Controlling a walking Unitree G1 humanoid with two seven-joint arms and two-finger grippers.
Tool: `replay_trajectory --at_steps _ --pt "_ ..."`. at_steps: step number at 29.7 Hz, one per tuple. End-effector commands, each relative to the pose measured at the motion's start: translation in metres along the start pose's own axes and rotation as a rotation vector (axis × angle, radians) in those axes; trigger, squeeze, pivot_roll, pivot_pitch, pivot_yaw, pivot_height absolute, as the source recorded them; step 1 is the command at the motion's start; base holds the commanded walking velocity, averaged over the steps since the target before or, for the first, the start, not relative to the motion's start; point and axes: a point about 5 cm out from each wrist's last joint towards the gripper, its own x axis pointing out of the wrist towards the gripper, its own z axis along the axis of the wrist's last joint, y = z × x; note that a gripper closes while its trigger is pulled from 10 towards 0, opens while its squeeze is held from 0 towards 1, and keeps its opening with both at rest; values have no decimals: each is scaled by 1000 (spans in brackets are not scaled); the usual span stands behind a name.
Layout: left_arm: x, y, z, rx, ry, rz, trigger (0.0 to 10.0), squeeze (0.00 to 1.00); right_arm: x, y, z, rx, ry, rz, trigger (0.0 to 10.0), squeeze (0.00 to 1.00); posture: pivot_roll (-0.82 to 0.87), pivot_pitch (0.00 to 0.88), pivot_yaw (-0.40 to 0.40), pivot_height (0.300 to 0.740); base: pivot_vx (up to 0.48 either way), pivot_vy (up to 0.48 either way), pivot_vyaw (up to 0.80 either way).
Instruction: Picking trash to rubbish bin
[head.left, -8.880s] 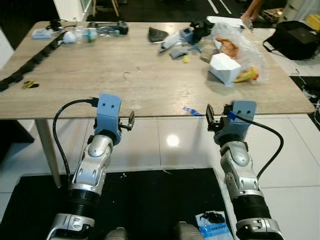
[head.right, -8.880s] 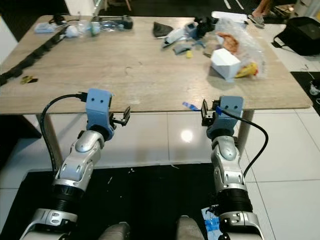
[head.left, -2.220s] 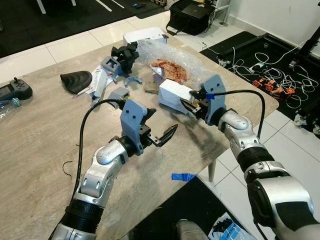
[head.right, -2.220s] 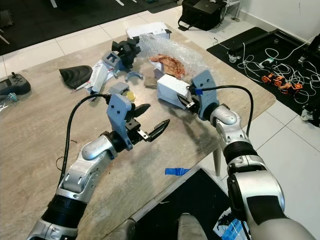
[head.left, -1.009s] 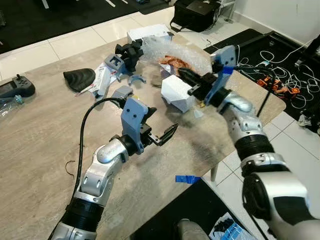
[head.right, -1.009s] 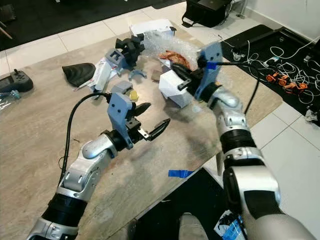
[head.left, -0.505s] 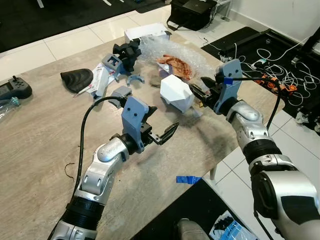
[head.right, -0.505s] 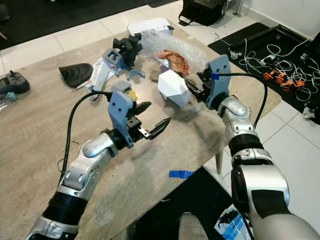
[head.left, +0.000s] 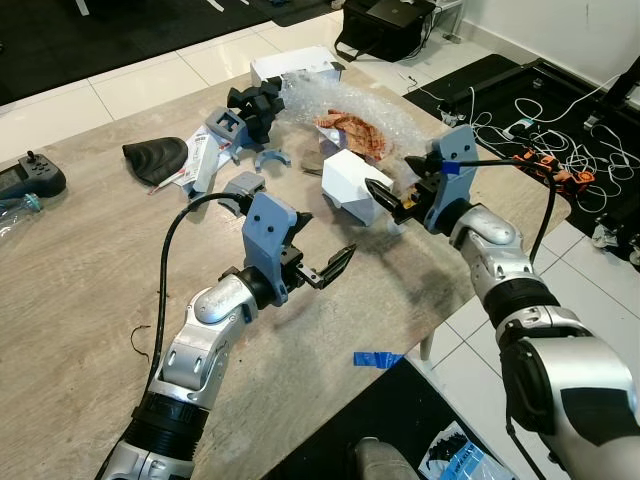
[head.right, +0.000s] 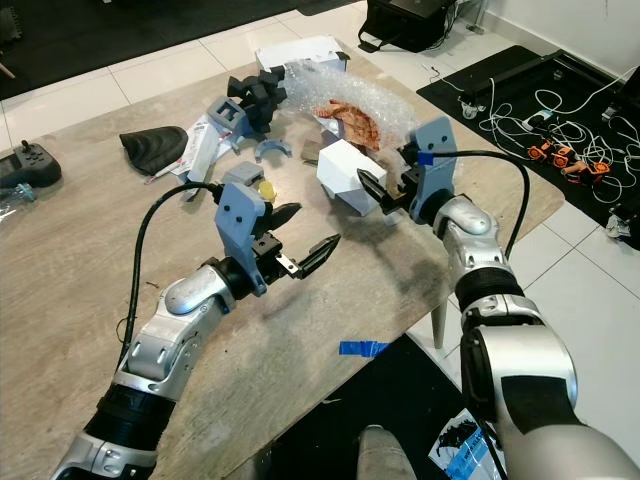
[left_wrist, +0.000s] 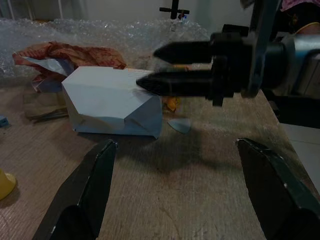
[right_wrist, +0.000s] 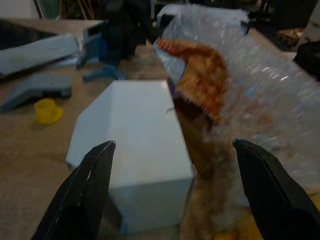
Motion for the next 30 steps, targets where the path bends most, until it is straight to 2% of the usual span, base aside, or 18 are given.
replay_trajectory --at_steps 1,6,18,24,25,27,28,30 --pt "-4 2 -3 12 22 8 10000 0 1 6 -5 -8 25 28 10000 0 -35 115 23 740 0 0 0" --pt "-3 2 -3 11 25 6 10000 0 0 12 -17 2 85 47 10000 0 -34 114 24 740 0 0 0" --pt "-2 2 -3 12 26 1 10000 0 -1 18 -29 29 164 82 10000 0 -36 111 22 740 0 0 0" --pt "-2 2 -3 12 25 4 10000 0 -2 17 -30 44 168 75 10000 0 -36 111 22 740 0 0 0" --pt "-2 2 -3 12 24 4 10000 0 -2 17 -30 46 165 75 9490 0 -36 111 22 740 0 0 0" --pt "-2 2 -3 12 24 5 10000 0 -2 17 -30 47 163 75 9490 0 -38 110 22 740 0 0 0" --pt "-2 2 -3 13 24 5 10000 0 -1 17 -28 56 149 79 0 0 -38 110 22 740 0 0 0" --pt "-2 2 -3 14 24 6 10000 0 -1 17 -28 59 144 82 0 0 -38 110 22 740 0 0 0"
